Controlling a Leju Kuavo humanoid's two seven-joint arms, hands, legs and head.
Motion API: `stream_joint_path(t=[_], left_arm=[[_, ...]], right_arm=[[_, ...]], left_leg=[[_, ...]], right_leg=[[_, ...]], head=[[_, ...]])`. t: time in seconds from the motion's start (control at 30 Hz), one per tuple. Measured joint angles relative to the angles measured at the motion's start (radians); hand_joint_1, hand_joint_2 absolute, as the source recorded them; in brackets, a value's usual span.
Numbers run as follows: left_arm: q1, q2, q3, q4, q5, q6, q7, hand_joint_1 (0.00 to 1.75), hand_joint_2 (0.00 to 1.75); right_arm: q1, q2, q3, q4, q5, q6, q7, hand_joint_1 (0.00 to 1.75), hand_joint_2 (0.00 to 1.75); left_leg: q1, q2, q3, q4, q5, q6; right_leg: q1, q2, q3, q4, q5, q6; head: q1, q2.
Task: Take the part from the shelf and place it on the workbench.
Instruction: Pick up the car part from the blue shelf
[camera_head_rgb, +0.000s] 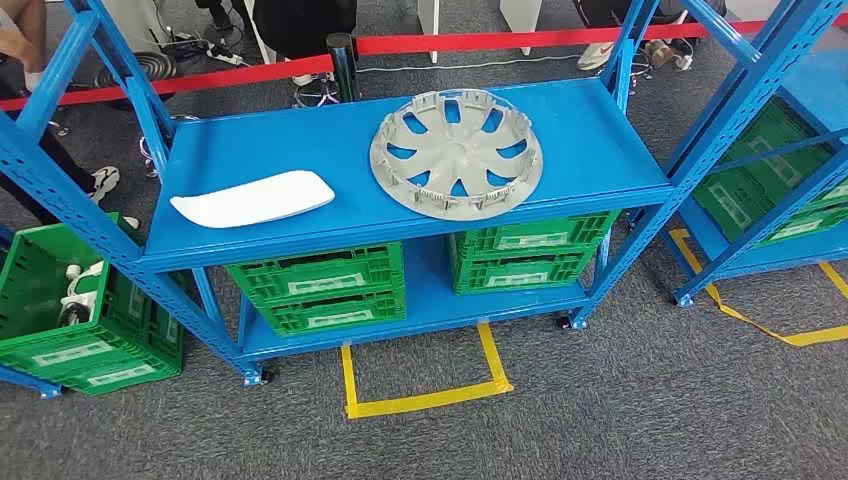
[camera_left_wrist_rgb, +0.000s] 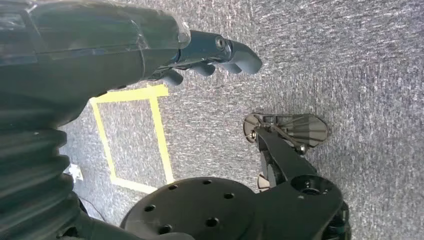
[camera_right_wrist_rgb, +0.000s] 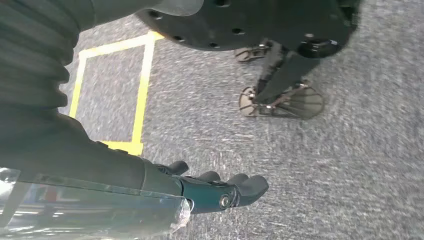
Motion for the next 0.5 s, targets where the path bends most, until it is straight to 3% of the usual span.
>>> stream_joint_path(t=[0.27, 0.5], left_arm=[[-0.024, -0.005, -0.074, 0.001, 0.055, 0.048, 0.034, 0.00, 1.75], [-0.055, -0.008, -0.192, 0.002, 0.119, 0.108, 0.075, 0.00, 1.75]], right_arm=[[-0.027, 0.000, 0.058, 0.003, -0.104, -0.047, 0.012, 0.00, 1.75], [-0.059, 0.000, 0.154, 0.012, -0.228, -0.106, 0.027, 0.00, 1.75]], left_leg=[[0.000, -0.001, 0.000, 0.000, 0.000, 0.000], [0.000, -0.001, 0.000, 0.000, 0.000, 0.000]], right_leg=[[0.000, 0.000, 0.000, 0.000, 0.000, 0.000], [0.000, 0.000, 0.000, 0.000, 0.000, 0.000]], head=[[0.000, 0.000], [0.001, 0.000]])
